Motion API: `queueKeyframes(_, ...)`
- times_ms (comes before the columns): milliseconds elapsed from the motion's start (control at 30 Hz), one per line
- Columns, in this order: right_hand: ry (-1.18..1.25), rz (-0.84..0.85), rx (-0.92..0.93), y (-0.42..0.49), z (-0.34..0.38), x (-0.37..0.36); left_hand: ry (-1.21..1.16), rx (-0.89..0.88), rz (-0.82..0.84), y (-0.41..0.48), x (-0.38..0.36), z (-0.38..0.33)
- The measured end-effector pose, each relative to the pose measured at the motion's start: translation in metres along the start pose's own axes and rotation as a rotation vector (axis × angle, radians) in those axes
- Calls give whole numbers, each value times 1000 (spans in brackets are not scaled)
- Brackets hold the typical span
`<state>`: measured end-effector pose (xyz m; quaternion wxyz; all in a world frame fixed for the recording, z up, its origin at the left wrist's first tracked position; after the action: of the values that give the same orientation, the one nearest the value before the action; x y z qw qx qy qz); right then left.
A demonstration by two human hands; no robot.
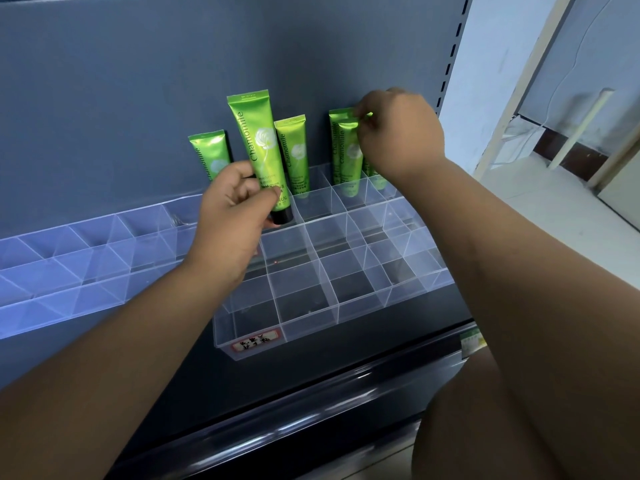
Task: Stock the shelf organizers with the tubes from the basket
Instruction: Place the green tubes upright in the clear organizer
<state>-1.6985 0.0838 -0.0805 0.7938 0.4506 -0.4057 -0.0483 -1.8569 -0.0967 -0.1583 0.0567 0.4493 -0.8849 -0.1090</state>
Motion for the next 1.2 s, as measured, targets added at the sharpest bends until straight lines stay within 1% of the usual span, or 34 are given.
queueKeyframes(300, 15, 17, -30, -3, -2, 3, 36, -26, 20, 3, -2, 2)
queueKeyframes(467, 15, -139, 29, -8, 15, 27, 83, -79, 49, 3, -6, -2)
queueKeyframes(533, 128, -140, 51, -13, 31, 29, 73, -88, 54, 6, -8, -6)
queueKeyframes(667, 530, 51, -54, -25, 52, 1, 22, -93, 69, 13, -13, -15)
queueKeyframes(733, 630, 130, -102, -29, 57, -14, 15, -89, 69, 17, -16, -16)
queueKeyframes(800, 682, 169, -143, -29, 58, -23, 14, -80, 67, 21, -19, -15)
queueKeyframes(900, 683, 152, -148, -28, 56, -26, 20, -82, 70, 26, -27, -14)
queueKeyframes(1067, 620, 49, -160, -25, 44, -28, 75, -115, 35, 34, -31, -15)
queueKeyframes(1200, 587, 67, -186, -24, 36, -40, 117, -85, 43, 35, -34, -7)
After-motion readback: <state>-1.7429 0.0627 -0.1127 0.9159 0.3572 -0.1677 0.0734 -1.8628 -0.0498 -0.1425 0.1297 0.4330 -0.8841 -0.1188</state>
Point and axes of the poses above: each hand's wrist, its own y-axis towards the middle knuckle, its own x-axis out of the back of the hand, z = x × y, the point moved 9 cm from there along y, towards the middle knuckle, and after that the axes turned 13 degrees about -z, right-handed, at the moved point
